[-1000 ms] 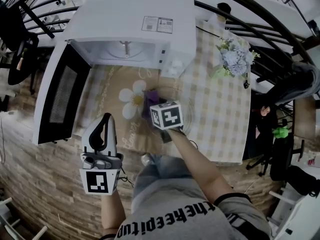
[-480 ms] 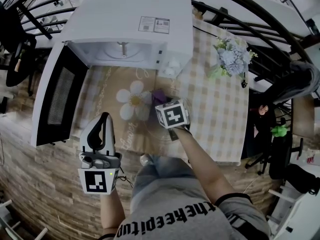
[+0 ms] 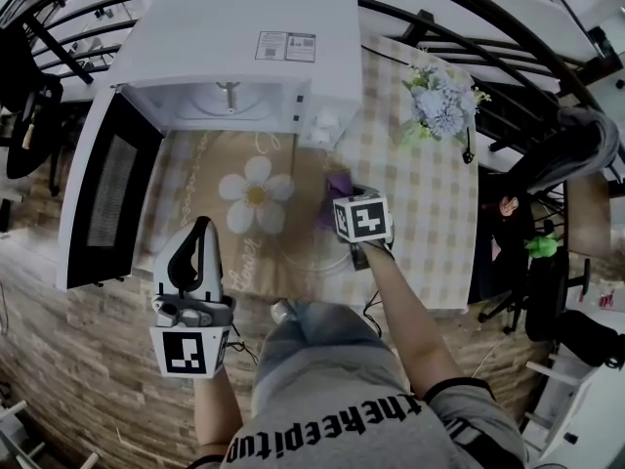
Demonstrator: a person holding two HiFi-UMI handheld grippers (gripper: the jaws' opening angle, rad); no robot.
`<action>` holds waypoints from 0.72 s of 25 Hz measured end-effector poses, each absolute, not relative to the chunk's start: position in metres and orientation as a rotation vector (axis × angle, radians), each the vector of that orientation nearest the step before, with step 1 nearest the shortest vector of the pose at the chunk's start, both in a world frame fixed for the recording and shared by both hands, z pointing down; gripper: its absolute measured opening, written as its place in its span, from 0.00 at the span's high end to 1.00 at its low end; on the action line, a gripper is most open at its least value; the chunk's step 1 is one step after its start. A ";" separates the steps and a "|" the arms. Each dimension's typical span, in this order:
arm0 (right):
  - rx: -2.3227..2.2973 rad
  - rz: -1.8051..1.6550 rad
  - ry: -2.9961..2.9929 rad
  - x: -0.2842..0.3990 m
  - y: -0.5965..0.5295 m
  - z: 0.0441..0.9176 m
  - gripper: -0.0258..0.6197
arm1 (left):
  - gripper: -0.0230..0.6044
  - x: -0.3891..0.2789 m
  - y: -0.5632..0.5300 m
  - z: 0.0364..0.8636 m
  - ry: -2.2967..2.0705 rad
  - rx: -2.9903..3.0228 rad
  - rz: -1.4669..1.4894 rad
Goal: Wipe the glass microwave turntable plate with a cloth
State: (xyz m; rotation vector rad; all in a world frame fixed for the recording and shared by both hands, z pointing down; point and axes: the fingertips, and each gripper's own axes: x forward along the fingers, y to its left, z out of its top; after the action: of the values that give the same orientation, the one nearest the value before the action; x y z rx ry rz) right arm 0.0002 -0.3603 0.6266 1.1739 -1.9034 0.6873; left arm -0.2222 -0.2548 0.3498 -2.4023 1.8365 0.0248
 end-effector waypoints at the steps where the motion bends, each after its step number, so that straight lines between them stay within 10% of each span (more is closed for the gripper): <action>1: 1.190 0.692 -1.892 0.008 -0.360 0.627 0.80 | 0.95 -0.222 -0.254 0.352 1.838 -2.410 0.013; 10: 1.245 0.722 -1.853 0.031 -0.353 0.621 0.80 | 0.95 -0.229 -0.246 0.344 1.857 -2.378 0.035; 18: 0.995 0.969 -2.137 -0.095 -0.308 0.595 0.80 | 0.95 -0.238 -0.233 0.350 1.879 -2.371 0.014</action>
State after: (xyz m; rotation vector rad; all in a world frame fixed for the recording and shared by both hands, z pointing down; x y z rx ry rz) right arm -0.0948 -0.3081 0.5946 0.9951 -2.1369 0.9688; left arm -0.2381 -0.2329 0.3495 -2.3708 1.8788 0.0144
